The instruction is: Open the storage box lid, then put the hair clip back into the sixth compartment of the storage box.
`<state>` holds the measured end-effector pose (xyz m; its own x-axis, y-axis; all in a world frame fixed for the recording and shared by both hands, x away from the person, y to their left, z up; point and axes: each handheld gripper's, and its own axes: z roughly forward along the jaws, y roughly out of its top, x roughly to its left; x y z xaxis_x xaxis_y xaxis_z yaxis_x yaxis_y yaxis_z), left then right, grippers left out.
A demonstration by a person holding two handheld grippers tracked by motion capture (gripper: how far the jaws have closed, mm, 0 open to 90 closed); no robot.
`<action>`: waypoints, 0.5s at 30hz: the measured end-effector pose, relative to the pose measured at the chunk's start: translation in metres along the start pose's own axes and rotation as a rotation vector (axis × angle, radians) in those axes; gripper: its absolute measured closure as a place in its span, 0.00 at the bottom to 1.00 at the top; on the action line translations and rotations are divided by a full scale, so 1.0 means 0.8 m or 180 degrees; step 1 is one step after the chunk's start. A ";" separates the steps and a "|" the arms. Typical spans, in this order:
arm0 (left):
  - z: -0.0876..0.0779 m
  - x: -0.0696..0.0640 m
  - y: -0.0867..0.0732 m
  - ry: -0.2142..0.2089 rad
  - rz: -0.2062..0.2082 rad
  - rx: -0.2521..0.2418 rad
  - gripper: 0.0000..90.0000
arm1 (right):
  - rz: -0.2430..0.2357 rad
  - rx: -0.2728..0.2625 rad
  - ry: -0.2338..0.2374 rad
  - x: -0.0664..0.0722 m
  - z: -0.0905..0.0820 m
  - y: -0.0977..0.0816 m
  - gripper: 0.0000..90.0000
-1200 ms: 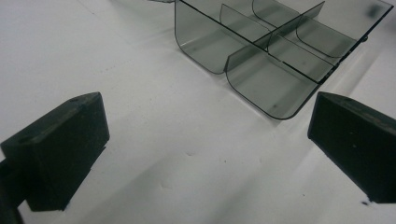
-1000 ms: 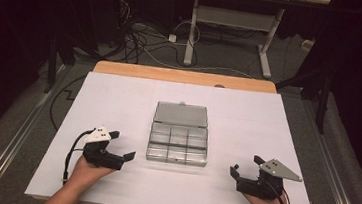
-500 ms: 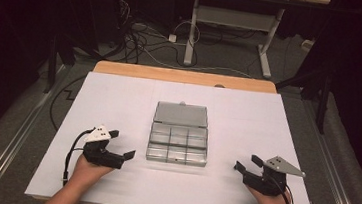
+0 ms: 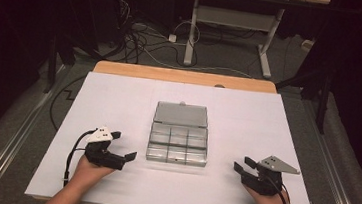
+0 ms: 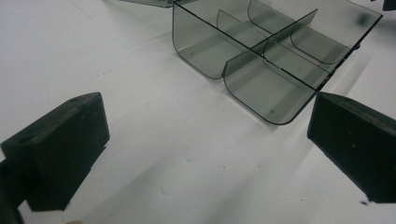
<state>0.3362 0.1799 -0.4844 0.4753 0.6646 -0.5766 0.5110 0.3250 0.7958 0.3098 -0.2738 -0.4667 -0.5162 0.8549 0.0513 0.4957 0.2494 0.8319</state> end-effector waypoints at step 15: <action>0.001 0.000 -0.001 -0.0002 0.0010 -0.0016 0.00 | 0.0012 0.0224 0.0055 -0.001 0.009 0.000 0.65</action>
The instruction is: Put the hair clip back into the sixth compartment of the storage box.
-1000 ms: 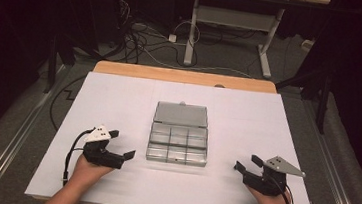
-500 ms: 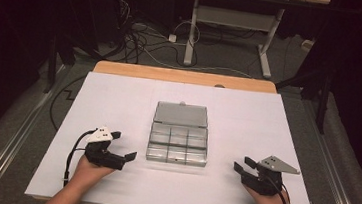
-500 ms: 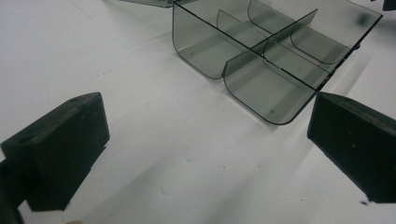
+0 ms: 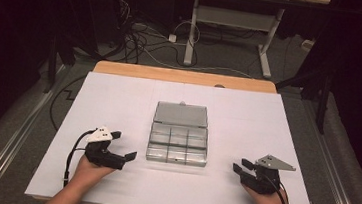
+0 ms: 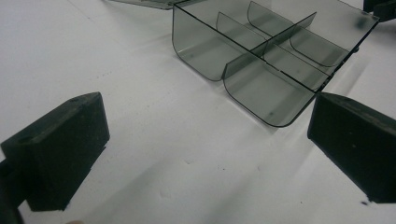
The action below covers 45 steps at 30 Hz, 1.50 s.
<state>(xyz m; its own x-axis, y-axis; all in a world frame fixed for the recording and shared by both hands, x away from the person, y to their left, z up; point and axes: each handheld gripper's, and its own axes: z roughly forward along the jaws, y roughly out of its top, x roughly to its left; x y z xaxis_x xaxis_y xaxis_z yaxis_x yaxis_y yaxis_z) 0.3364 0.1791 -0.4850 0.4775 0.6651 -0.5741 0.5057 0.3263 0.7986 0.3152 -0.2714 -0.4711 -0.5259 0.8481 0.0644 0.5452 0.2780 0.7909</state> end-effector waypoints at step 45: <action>0.002 -0.001 -0.001 0.0042 0.0013 -0.0049 0.00 | -0.0214 0.0276 -0.0202 0.009 0.015 0.003 0.81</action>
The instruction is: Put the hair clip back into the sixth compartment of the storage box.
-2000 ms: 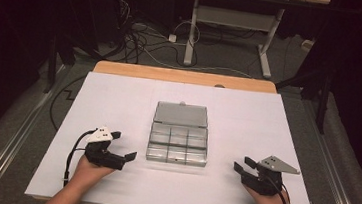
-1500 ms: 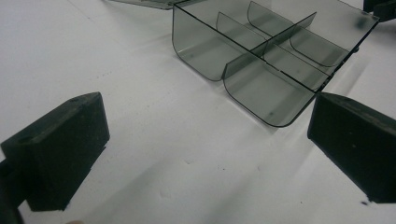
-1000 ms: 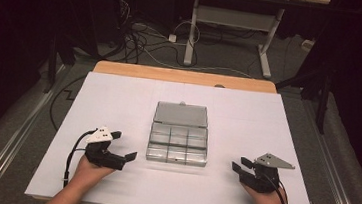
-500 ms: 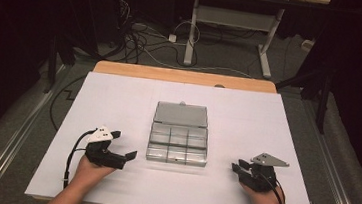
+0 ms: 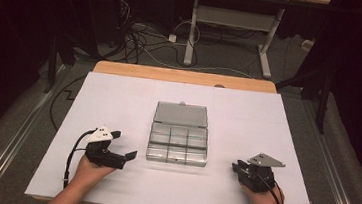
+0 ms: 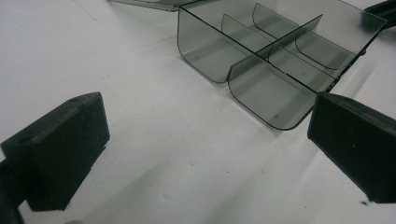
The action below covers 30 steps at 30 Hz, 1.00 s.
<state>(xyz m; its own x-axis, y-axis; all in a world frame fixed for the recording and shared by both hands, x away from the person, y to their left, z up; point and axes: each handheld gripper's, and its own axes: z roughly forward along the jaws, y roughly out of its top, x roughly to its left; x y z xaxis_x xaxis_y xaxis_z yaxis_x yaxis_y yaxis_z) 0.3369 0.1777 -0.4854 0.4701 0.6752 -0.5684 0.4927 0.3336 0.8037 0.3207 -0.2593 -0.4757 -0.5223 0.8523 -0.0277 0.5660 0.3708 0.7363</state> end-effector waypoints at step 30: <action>-0.001 0.000 0.000 0.0006 -0.0005 -0.0014 0.00 | -0.0026 -0.0046 0.0040 0.000 -0.002 -0.001 0.86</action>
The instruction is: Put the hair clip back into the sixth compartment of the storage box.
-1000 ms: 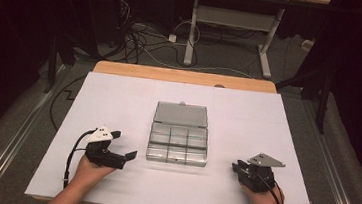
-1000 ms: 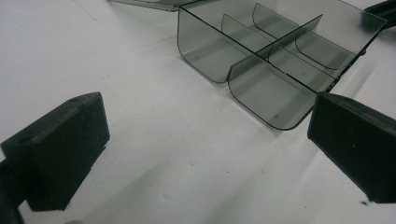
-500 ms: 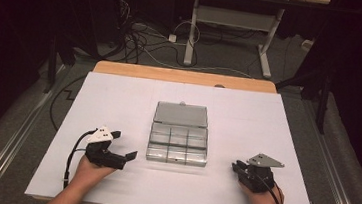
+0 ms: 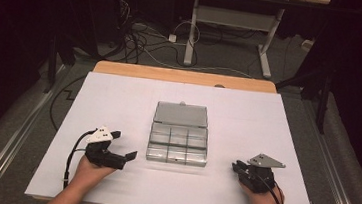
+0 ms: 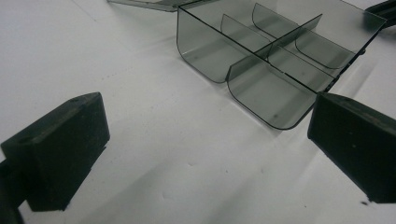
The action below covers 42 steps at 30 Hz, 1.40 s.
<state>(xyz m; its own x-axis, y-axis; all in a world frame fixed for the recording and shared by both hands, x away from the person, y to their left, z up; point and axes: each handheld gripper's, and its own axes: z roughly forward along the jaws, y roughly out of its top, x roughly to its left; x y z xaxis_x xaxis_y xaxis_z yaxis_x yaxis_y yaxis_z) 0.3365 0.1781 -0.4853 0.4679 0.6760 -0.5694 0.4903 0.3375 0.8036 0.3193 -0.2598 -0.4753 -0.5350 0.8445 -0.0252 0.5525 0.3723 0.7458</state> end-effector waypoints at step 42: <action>-0.001 -0.001 -0.001 -0.0037 0.0025 0.0006 0.00 | -0.0042 -0.0100 0.0196 0.018 -0.005 0.004 0.86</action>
<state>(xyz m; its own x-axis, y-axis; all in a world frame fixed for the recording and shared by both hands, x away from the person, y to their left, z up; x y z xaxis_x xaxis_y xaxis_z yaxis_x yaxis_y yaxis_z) 0.3354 0.1776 -0.4852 0.4802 0.6709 -0.5651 0.4880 0.3310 0.8076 0.3109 -0.2483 -0.4706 -0.5808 0.8140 0.0051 0.5253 0.3700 0.7663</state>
